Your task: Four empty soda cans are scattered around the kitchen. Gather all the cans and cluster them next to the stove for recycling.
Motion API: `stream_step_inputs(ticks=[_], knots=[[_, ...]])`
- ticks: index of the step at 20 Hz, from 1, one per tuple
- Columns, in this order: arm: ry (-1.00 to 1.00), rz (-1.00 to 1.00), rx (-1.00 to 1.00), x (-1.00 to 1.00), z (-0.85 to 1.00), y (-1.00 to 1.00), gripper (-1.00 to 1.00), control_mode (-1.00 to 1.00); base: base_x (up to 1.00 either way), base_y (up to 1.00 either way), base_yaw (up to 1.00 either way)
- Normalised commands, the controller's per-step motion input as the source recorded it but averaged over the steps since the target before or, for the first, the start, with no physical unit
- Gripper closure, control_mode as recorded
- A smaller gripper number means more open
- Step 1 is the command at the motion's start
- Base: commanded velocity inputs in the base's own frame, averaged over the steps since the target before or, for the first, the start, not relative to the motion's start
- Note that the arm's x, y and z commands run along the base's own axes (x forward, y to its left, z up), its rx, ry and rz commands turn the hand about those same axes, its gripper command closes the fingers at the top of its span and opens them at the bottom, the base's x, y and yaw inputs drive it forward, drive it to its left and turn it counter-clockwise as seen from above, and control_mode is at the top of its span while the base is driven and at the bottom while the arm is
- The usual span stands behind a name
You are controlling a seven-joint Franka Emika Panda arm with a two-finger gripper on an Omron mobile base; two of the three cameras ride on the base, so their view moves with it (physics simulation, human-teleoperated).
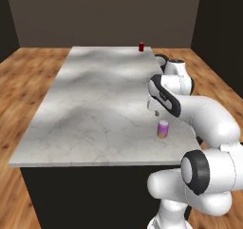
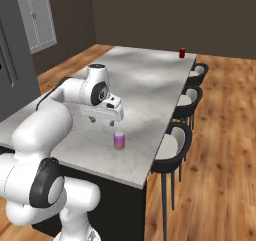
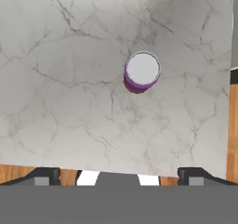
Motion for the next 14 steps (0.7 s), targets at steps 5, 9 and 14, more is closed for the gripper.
stream_step_inputs(ticks=[5,9,14], knots=[[-0.01,0.04,0.02,0.00,-0.27,-0.39,-1.00,-1.00,0.00,0.00,0.00],[-0.15,0.02,0.00,0.03,-0.39,-0.22,-1.00,-1.00,0.00,0.00,0.00],[-0.09,0.00,0.00,0.19,-0.33,-0.10,-1.00,-1.00,0.00,0.00,0.00]])
